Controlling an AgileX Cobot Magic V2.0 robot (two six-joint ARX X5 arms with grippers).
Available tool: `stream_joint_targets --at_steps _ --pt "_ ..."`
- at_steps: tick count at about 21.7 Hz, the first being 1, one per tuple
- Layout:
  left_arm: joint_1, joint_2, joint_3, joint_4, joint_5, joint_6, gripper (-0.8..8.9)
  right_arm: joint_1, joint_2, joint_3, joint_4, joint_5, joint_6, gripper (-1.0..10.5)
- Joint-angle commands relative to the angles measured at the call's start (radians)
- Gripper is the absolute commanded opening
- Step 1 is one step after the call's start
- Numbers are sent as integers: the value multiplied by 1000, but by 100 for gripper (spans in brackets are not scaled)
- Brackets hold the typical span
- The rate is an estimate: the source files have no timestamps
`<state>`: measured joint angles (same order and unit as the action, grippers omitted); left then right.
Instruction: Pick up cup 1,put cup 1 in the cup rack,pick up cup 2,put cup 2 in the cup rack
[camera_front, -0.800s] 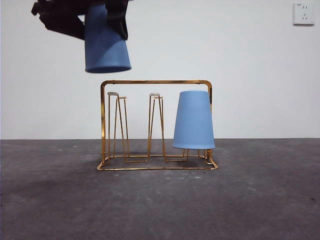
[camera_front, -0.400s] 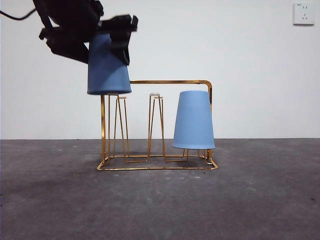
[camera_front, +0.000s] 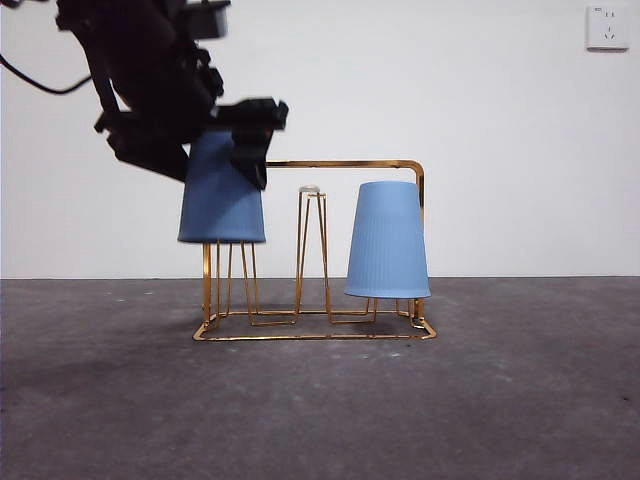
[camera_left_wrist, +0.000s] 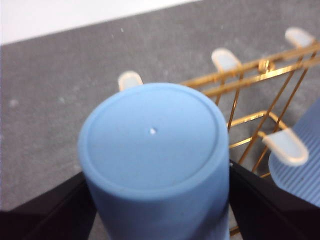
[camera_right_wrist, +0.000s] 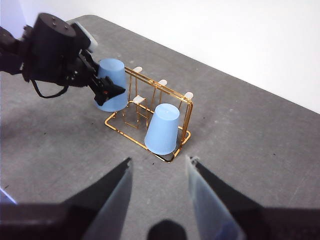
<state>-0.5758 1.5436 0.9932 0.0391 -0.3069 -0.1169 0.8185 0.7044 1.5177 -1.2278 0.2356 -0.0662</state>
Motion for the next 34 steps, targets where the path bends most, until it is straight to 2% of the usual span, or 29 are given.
stream_joint_targets --at_steps 1,17,18,21,24,30,34 --pt "2 32 0 8 0 -14 -6 0 -2 -8 1 1 11 187" --pt "3 145 0 -44 0 -88 9 0 -2 -8 0 8 11 186" --pt "3 145 0 -58 0 -95 62 0 -2 -8 0 8 11 186" --pt "8 145 0 -101 0 -100 492 0 -2 -8 0 8 11 186" --pt "8 145 3 -140 1 -100 537 0 -2 -8 0 8 11 186" --pt "8 138 12 -193 53 -100 538 0 -2 -8 0 8 11 186" --pt "8 121 37 -313 81 -100 537 0 -2 -8 -1 8 11 186"
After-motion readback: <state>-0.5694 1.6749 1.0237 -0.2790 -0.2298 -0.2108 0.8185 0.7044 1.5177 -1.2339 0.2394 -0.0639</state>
